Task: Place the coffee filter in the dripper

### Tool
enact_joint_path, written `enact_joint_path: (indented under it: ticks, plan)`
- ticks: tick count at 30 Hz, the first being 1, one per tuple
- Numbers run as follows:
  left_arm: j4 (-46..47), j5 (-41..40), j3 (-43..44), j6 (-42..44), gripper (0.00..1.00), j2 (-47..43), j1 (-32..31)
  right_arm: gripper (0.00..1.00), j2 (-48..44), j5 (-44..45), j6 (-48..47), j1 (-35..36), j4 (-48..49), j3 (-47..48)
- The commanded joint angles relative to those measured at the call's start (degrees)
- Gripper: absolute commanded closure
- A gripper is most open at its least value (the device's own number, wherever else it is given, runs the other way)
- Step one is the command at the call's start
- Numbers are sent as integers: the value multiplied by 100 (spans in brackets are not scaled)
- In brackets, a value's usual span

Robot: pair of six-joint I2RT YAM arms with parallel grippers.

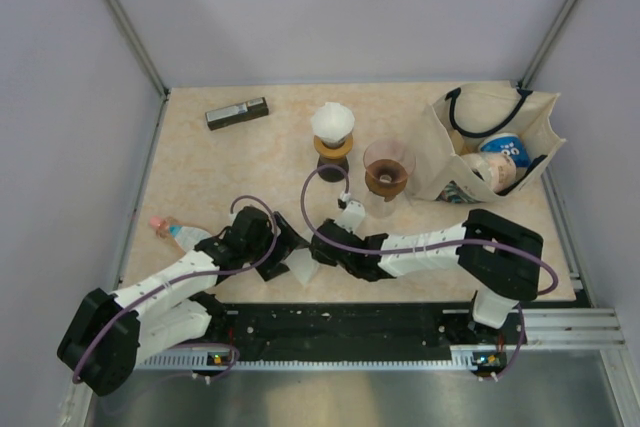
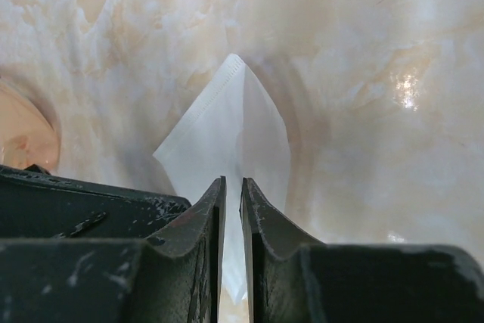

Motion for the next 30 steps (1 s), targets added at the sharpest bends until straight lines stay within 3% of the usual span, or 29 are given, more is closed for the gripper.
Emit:
enact_joint_path:
  ticks: [1, 3, 5, 9, 13, 18, 26, 30]
  plan:
    - [-88, -14, -115, 6, 1, -85, -21, 85, 188, 130, -14, 64, 108, 172]
    - [-79, 4, -124, 15, 1, -59, -21, 89, 224, 121, -5, 73, 205, 119]
    - [-79, 13, -115, 24, 1, -59, -21, 100, 197, 103, -179, 73, 249, 136]
    - [-386, -49, 60, 207, 1, -208, -21, 100, -179, 138, -1118, 117, 336, 180]
    - [-1500, -522, 656, 585, 1, -751, -21, 100, -935, -80, -3067, 170, 452, 31]
    - [-2776, -1209, 1510, 1051, 1, -1630, -21, 100, -1998, -590, -5774, 161, -101, -189]
    - [-2875, -1201, 1984, 1455, 1, -2317, -21, 100, -3291, -3409, -10642, 179, -1750, -392]
    - [-2392, -298, 2091, 1789, 1, -2090, -30, 100, -3319, -3807, -11893, 178, -2676, 196]
